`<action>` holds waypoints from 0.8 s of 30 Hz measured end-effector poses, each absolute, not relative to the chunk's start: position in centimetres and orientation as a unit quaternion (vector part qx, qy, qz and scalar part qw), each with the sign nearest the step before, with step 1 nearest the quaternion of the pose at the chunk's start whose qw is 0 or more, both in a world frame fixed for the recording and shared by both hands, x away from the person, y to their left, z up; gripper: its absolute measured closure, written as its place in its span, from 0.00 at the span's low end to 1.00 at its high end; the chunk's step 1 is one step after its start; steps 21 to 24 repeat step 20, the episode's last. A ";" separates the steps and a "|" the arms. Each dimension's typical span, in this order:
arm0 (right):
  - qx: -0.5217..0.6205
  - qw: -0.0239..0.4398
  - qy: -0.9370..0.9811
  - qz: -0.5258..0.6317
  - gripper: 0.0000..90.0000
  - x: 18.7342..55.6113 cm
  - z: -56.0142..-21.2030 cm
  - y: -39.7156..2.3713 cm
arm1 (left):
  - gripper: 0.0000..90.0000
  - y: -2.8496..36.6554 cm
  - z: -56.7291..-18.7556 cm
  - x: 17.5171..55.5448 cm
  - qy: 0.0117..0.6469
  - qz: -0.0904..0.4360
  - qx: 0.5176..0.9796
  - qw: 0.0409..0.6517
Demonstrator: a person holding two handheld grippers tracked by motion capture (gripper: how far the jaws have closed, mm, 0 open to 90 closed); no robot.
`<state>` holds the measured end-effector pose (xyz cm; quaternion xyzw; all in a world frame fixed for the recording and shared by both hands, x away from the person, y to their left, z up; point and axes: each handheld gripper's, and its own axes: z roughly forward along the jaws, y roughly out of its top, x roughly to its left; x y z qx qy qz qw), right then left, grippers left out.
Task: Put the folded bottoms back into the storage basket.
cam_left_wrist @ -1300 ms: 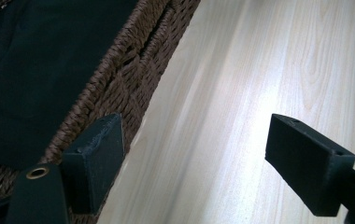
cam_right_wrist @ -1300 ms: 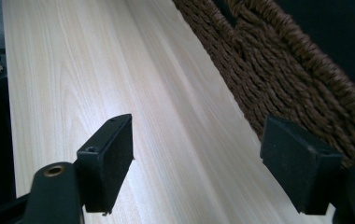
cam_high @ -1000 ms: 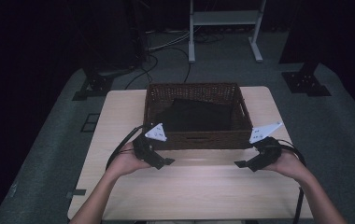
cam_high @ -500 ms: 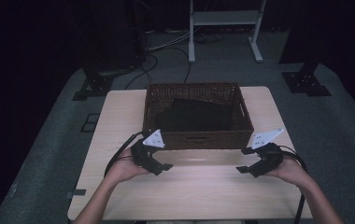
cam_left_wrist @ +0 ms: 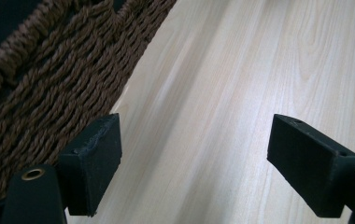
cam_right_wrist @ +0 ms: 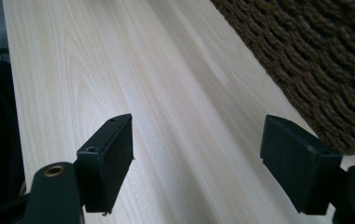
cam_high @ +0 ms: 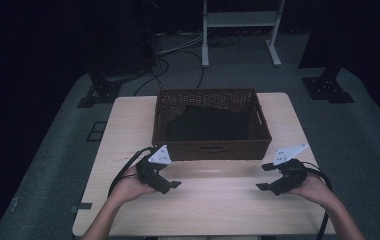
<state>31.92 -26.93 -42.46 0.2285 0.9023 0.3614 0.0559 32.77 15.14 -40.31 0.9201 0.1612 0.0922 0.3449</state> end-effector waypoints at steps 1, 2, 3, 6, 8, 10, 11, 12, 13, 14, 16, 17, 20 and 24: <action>0.229 0.056 0.902 0.361 0.27 31.8 -42.6 -27.0 | 0.19 15.2 -40.3 32.7 0.162 0.092 0.920 0.344; 0.229 0.055 0.902 0.361 0.27 31.8 -42.7 -27.0 | 0.19 15.3 -40.4 32.7 0.162 0.093 0.921 0.343; 0.231 0.055 0.902 0.361 0.27 31.7 -42.7 -27.1 | 0.19 15.3 -40.5 32.6 0.163 0.095 0.920 0.344; 0.231 0.055 0.901 0.362 0.27 31.4 -43.0 -27.2 | 0.19 15.6 -40.7 32.5 0.165 0.095 0.918 0.347; 0.233 0.056 0.900 0.364 0.27 31.3 -43.2 -27.3 | 0.19 15.7 -40.9 32.3 0.167 0.095 0.917 0.350; 0.234 0.055 0.899 0.366 0.27 31.1 -43.4 -27.5 | 0.18 15.8 -41.2 32.2 0.167 0.096 0.917 0.350; 0.235 0.052 0.899 0.365 0.27 31.0 -43.5 -27.5 | 0.18 15.9 -41.3 32.0 0.169 0.096 0.916 0.351; 0.235 0.054 0.899 0.365 0.27 30.9 -43.6 -27.6 | 0.18 15.9 -41.3 32.0 0.169 0.097 0.916 0.350; 0.236 0.053 0.899 0.365 0.27 30.8 -43.6 -27.7 | 0.17 15.9 -41.4 31.8 0.170 0.097 0.917 0.349; 0.236 0.054 0.899 0.365 0.27 30.7 -43.7 -27.8 | 0.17 16.0 -41.4 31.7 0.169 0.098 0.917 0.347; 0.240 0.056 0.899 0.362 0.27 30.5 -43.9 -28.0 | 0.17 16.2 -41.6 31.5 0.168 0.099 0.918 0.346; 0.242 0.055 0.898 0.363 0.27 30.4 -44.1 -28.2 | 0.17 16.3 -41.6 31.5 0.169 0.100 0.917 0.347; 0.246 0.058 0.897 0.362 0.26 30.1 -44.4 -28.5 | 0.17 16.7 -42.1 31.2 0.175 0.100 0.916 0.347; 0.246 0.058 0.897 0.362 0.26 30.1 -44.4 -28.5 | 0.17 16.7 -42.1 31.2 0.175 0.100 0.916 0.347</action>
